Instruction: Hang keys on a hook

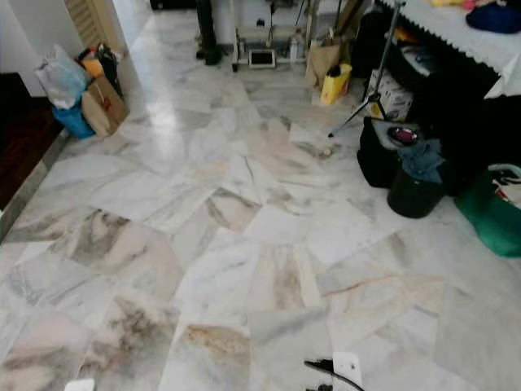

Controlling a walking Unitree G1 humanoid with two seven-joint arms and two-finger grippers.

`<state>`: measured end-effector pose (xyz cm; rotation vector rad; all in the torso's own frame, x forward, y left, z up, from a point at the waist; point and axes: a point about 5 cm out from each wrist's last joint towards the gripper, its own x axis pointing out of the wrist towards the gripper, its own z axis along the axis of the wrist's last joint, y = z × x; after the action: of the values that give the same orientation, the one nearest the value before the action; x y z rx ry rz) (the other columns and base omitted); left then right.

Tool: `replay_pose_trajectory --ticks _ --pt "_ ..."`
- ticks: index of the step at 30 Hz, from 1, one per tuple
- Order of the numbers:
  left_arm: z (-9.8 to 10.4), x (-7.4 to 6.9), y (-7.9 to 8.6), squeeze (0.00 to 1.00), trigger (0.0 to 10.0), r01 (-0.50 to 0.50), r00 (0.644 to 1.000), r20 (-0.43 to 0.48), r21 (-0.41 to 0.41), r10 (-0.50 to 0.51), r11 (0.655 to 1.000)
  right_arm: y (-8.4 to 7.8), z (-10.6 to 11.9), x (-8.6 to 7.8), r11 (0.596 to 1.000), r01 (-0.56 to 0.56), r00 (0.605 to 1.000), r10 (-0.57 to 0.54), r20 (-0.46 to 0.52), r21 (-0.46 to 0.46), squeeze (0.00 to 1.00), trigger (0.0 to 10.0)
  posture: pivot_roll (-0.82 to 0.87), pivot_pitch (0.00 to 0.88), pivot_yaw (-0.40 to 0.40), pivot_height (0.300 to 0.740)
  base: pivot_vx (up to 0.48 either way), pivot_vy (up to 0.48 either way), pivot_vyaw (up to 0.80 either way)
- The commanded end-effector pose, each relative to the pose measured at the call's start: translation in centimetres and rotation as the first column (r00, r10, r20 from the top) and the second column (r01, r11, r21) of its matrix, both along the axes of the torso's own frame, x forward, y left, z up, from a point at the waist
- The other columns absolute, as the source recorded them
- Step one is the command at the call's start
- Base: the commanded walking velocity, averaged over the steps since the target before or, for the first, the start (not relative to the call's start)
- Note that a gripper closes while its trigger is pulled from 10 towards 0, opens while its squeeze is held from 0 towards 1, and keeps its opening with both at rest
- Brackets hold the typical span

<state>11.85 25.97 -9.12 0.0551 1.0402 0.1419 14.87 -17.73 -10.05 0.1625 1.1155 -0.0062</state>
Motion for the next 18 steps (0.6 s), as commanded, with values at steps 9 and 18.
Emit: replay_pose_trajectory --ticks 9,18 --pt "-0.5 -1.4 -0.3 0.0 10.0 -0.041 0.999 -0.004 -0.005 0.041 0.999 -0.3 -0.3 -1.0 1.0 -0.013 1.0 0.013 -0.004 -0.013 0.0 10.0 0.11 0.0 0.009 0.726 0.0 0.0 -0.75" --pt "-1.1 -2.3 -1.8 0.0 10.0 -0.026 0.999 -0.034 -0.031 0.025 0.999 -1.9 -0.4 -2.0 0.995 0.098 0.995 -0.098 -0.007 -0.037 0.0 10.0 0.14 0.0 0.022 0.726 0.0 0.0 -0.75"
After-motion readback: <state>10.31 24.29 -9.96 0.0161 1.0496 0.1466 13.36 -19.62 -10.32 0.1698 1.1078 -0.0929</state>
